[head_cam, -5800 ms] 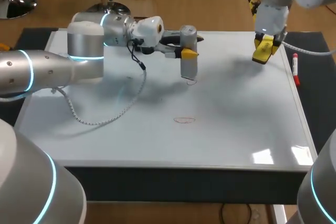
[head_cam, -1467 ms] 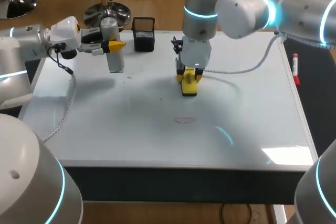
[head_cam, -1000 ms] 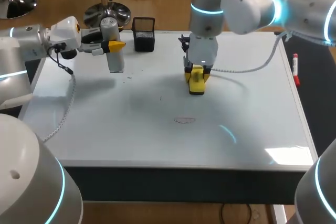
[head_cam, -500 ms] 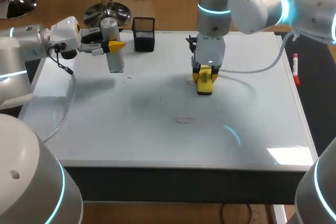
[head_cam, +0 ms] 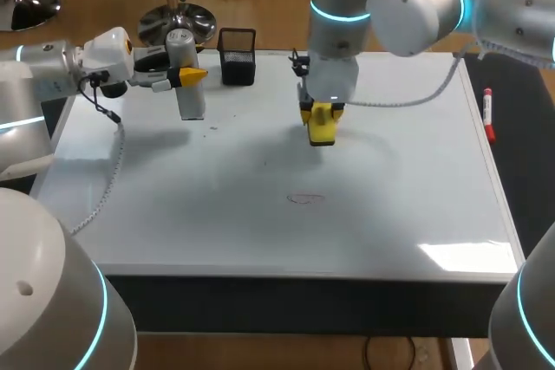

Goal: Pick up the inspection probe, press it on each red-marked spot on the whiteboard one by one, put down the probe, pick up the eraser, and wipe off all the red marks.

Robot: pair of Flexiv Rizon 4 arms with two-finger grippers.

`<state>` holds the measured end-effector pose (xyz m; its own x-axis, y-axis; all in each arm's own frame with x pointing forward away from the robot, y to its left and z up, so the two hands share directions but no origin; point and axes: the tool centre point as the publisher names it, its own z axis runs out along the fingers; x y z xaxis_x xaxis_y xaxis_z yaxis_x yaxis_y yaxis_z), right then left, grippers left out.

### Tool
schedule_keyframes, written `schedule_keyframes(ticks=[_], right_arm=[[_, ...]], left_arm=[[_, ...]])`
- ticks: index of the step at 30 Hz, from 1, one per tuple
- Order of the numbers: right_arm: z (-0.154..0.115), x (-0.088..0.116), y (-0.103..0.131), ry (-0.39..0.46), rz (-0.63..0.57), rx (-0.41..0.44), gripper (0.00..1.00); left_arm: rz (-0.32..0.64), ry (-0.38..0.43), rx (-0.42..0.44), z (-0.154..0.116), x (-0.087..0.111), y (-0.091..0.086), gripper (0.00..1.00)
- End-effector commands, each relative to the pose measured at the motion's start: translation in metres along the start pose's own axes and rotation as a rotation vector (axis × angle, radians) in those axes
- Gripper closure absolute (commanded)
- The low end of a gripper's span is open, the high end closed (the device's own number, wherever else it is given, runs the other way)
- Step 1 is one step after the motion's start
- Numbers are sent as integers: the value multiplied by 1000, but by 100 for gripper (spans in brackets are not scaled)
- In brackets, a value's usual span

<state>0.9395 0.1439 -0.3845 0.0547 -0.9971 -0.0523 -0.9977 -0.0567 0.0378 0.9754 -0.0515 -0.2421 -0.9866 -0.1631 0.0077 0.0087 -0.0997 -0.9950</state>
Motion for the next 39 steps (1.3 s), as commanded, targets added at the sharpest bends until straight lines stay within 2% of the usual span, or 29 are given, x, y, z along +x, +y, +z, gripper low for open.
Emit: schedule_keyframes(ticks=[1, 5, 10, 18, 28, 39], right_arm=[[6, -16, 5, -2, -8, 10, 100], [17, -29, 7, -20, -15, -4, 100], [29, -36, 8, -36, -17, -33, 100], [41, -33, 5, -43, -11, -59, 100], [51, -18, 6, -27, 4, -90, 100], [66, 16, 6, 6, 61, -139, 100]], left_arm=[[2, -5, -1, 1, 1, -1, 100], [2, -5, -1, 1, 1, -1, 100], [2, -5, -1, 1, 1, -1, 100], [2, -5, -1, 1, 1, -1, 100], [2, -5, -1, 1, 1, -1, 100], [2, -5, -1, 1, 1, -1, 100]])
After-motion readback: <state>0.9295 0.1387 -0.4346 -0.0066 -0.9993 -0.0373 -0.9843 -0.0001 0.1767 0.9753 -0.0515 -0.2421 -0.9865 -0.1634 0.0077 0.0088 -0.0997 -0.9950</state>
